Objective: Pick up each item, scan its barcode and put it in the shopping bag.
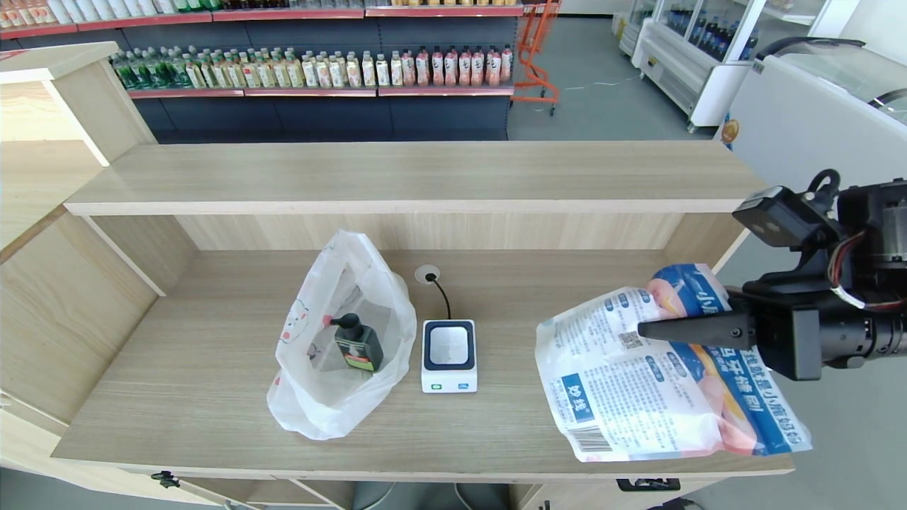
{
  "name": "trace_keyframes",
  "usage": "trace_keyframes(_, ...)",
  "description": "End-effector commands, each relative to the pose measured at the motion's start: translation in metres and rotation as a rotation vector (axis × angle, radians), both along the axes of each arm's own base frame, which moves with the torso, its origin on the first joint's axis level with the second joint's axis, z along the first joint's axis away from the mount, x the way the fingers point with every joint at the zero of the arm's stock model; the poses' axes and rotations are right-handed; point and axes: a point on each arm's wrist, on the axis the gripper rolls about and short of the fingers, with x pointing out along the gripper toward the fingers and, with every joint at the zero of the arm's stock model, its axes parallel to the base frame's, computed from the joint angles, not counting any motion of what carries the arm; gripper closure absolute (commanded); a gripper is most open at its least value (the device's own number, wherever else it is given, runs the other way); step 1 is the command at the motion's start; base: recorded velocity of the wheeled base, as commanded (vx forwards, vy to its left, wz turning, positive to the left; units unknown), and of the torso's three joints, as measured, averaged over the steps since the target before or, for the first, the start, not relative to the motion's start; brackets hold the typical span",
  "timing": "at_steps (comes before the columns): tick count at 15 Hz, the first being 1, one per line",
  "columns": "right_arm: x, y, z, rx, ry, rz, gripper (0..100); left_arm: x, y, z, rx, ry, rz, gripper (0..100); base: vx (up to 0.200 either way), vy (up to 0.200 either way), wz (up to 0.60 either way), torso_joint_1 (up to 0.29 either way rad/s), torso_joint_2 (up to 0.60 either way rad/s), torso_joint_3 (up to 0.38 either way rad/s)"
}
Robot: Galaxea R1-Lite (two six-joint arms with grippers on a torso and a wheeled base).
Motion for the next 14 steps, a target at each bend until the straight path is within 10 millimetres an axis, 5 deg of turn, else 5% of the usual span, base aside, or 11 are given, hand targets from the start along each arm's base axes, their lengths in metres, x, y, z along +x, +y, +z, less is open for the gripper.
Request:
trace_keyframes(1,0.0034,0.0022,-0.0079,-0.005,0.035,0.006,100,0.0,0.0,0.0,0.0,-0.001,0.0,0,0.0,0.0,0.0,0.0,0.0,0.0)
trace_keyframes(14,0.0017,0.0108,-0.0094,-0.015,0.033,0.026,100,0.0,0.0,0.0,0.0,-0.001,0.0,0,0.0,0.0,0.0,0.0,0.0,0.0)
